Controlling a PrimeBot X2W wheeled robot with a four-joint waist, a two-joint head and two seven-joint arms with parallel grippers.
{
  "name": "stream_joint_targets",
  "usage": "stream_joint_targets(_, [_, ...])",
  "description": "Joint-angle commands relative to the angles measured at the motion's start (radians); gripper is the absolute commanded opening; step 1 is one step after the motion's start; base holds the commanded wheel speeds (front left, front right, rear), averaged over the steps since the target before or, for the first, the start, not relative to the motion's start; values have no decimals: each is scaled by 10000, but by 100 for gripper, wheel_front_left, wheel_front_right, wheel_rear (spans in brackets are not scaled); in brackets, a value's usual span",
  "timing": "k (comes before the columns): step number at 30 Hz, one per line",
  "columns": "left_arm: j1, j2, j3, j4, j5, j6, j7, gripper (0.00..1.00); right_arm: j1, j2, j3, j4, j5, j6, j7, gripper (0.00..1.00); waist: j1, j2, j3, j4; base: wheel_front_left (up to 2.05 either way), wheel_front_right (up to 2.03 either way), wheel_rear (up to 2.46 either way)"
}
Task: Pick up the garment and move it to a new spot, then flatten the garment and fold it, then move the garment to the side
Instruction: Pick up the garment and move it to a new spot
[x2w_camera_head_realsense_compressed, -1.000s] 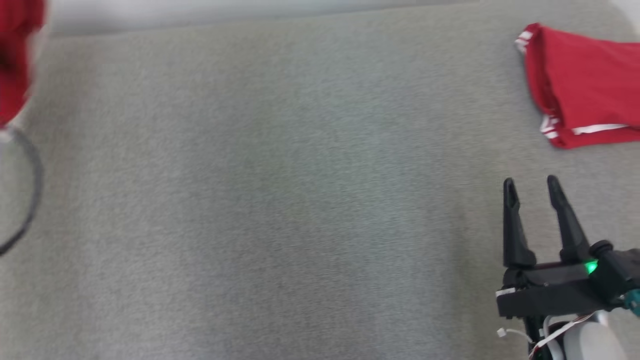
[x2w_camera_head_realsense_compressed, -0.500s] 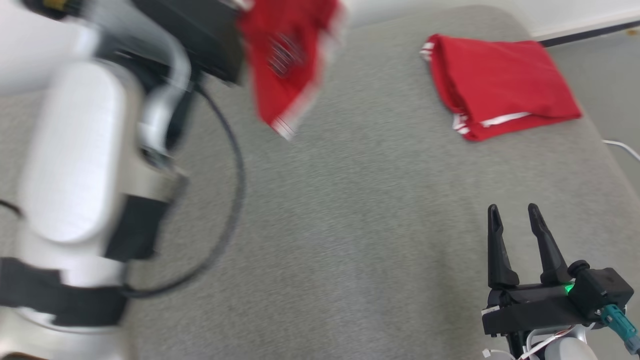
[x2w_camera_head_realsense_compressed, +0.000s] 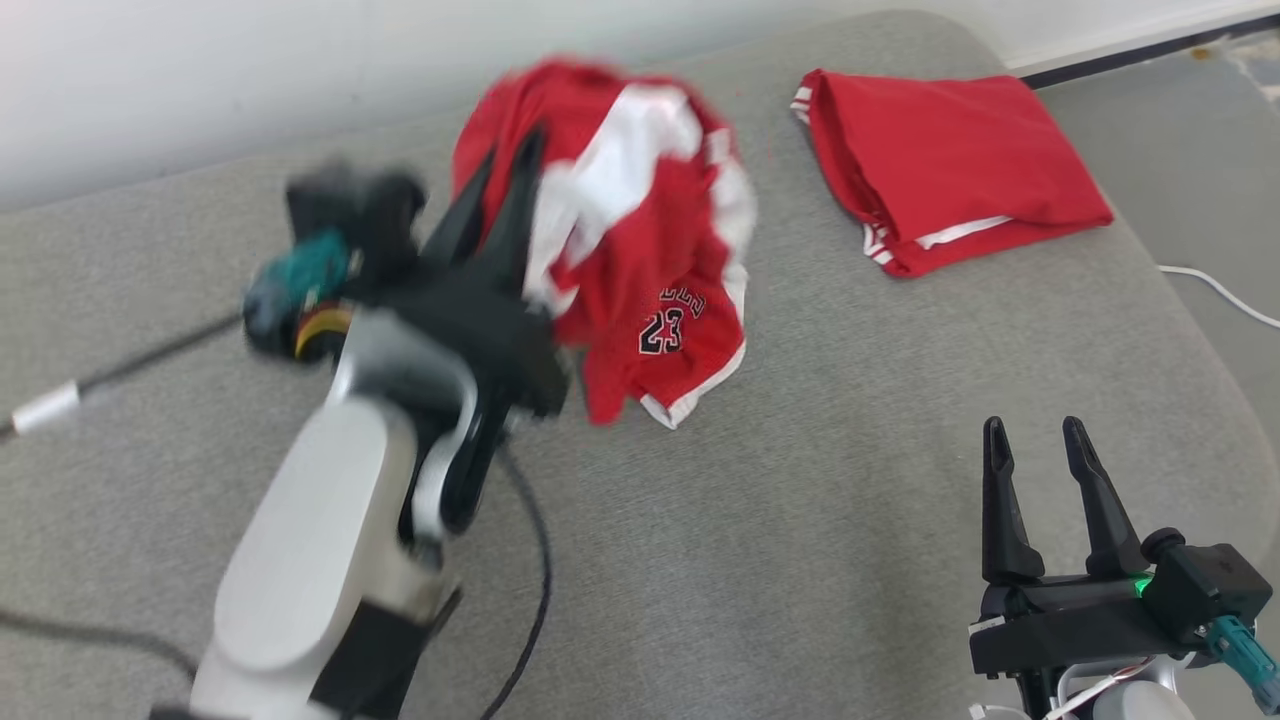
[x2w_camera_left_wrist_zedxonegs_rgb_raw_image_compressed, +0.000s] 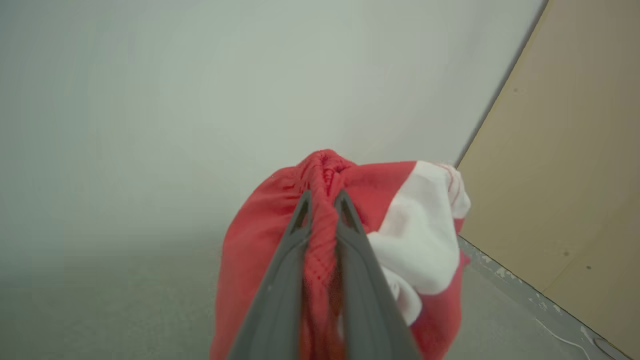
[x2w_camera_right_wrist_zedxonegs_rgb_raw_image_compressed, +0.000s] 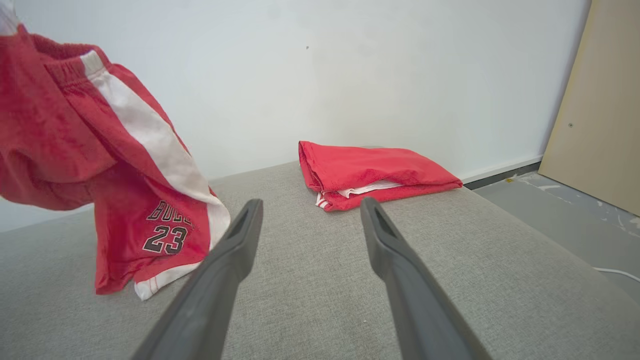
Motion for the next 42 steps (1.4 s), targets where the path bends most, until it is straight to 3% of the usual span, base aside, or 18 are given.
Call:
stream_joint_targets(1, [654, 183, 140, 29, -64, 120, -203, 0, -28, 24, -3, 26, -2, -1, -71, 100, 0, 0, 128, 230, 0, 0, 0])
stream_joint_targets(14, [4448, 465, 948, 626, -888, 476, -1555, 0, -169, 7, 94, -23, -325, -1, 148, 100, 0, 0, 17, 1137, 0, 0, 0])
stream_joint_targets(16, [4574, 511, 841, 660, -705, 409, -1853, 100, -107, -9, 104, -74, -387, -1, 200, 100, 0, 0, -99, 1270, 0, 0, 0])
stream_joint_targets(29, [4886, 1089, 1033, 6, -249, 134, -3406, 100, 498, -208, 35, -446, -511, -1, 552, 100, 0, 0, -1286, 2252, 0, 0, 0])
stream_joint_targets(42, [6652, 2021, 1557, -1416, 49, 527, -3840, 100, 1260, -195, -102, -1011, -559, -1, 969, 100, 0, 0, -2252, 3066, 0, 0, 0])
